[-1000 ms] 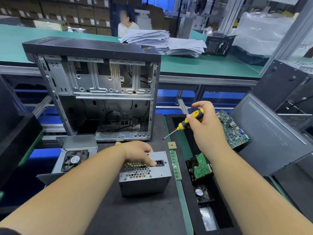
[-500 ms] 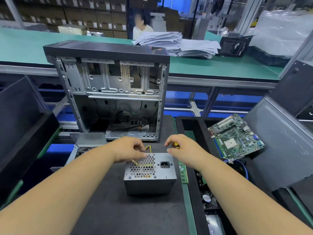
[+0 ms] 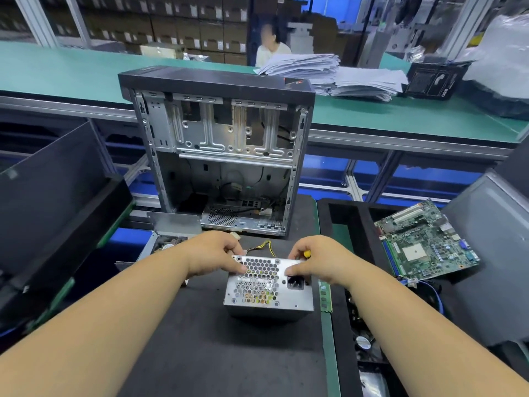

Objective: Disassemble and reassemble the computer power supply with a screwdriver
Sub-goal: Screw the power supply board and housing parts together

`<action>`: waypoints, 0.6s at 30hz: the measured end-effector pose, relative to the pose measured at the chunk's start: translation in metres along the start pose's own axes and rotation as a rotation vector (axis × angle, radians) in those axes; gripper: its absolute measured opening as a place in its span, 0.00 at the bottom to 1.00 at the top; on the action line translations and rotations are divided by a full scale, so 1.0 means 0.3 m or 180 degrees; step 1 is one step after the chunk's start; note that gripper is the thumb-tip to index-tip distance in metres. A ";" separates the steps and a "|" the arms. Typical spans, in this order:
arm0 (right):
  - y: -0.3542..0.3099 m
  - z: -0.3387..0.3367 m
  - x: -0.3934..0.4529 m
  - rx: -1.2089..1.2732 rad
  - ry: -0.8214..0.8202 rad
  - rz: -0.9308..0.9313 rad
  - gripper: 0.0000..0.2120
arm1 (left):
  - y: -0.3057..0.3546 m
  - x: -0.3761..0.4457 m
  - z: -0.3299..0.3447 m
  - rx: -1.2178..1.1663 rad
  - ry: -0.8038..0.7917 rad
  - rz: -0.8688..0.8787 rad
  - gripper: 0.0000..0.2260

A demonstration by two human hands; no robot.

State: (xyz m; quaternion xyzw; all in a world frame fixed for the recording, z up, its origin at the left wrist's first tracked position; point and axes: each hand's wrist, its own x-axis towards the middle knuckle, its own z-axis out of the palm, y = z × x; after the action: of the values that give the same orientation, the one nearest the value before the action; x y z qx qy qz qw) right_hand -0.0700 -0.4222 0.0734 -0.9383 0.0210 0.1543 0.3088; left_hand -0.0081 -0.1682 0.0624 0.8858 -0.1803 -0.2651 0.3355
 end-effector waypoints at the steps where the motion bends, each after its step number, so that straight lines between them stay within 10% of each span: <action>1: -0.001 -0.001 -0.006 -0.0050 0.0063 -0.0034 0.10 | 0.000 -0.004 0.000 -0.0049 0.0018 0.0041 0.10; 9: -0.006 0.004 -0.019 -0.0515 0.0768 -0.0348 0.12 | 0.013 0.017 0.043 0.0041 0.0566 0.0325 0.12; 18: 0.037 0.065 -0.047 -0.0738 0.0228 -0.0124 0.15 | -0.026 0.022 0.096 0.0173 0.0057 0.0380 0.11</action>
State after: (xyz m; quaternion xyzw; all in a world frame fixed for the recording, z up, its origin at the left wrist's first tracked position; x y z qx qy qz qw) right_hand -0.0904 -0.4205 0.0565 -0.9728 -0.0042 0.1161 0.2003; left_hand -0.0188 -0.1803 0.0365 0.8846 -0.2370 -0.2316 0.3281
